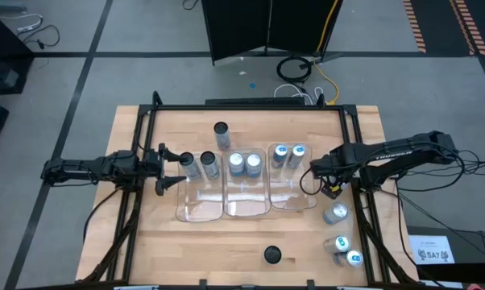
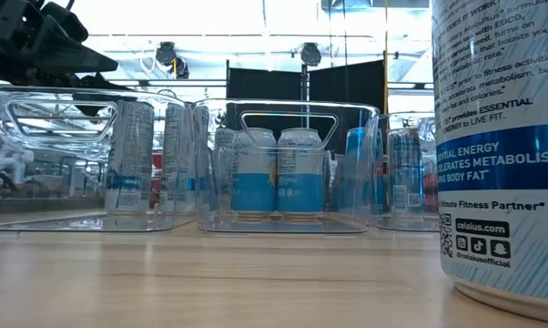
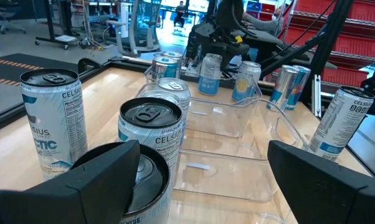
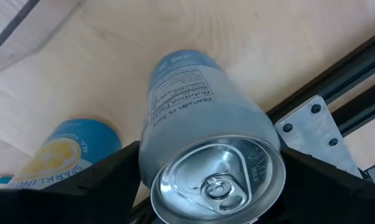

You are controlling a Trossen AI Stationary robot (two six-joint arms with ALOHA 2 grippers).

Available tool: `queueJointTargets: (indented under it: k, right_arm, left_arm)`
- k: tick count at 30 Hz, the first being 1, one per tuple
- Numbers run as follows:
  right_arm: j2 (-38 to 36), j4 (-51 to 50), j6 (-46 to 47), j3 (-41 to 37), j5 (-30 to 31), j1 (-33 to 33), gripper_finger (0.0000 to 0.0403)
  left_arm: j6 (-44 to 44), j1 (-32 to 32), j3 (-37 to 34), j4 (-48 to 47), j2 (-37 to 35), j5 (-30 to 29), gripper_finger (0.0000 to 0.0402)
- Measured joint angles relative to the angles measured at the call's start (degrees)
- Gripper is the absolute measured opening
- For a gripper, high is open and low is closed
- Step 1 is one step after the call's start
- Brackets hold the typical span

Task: Sort soda cans
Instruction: Put the top blue soda can into the middle transparent bin

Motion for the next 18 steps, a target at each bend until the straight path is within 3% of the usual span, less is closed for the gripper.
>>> queueJointTargets:
  k: [5, 11, 18]
  right_arm:
    - [-0.01, 0.06, 0.03, 0.09, -0.03, 0.00, 0.0292]
    - [-0.29, -0.05, 2.29, 0.52, 0.01, 0.04, 0.0294]
    - [-3.44, -2.57, 4.04, 6.28, 0.61, 0.04, 0.0294]
  left_arm:
    - [0.01, 0.02, 0.00, -0.02, 0.00, -0.02, 0.0363]
    - [0.00, 0.02, 0.00, -0.02, 0.00, -0.02, 0.0363]
    - [-0.02, 0.02, 0.00, 0.00, 0.00, -0.02, 0.0363]
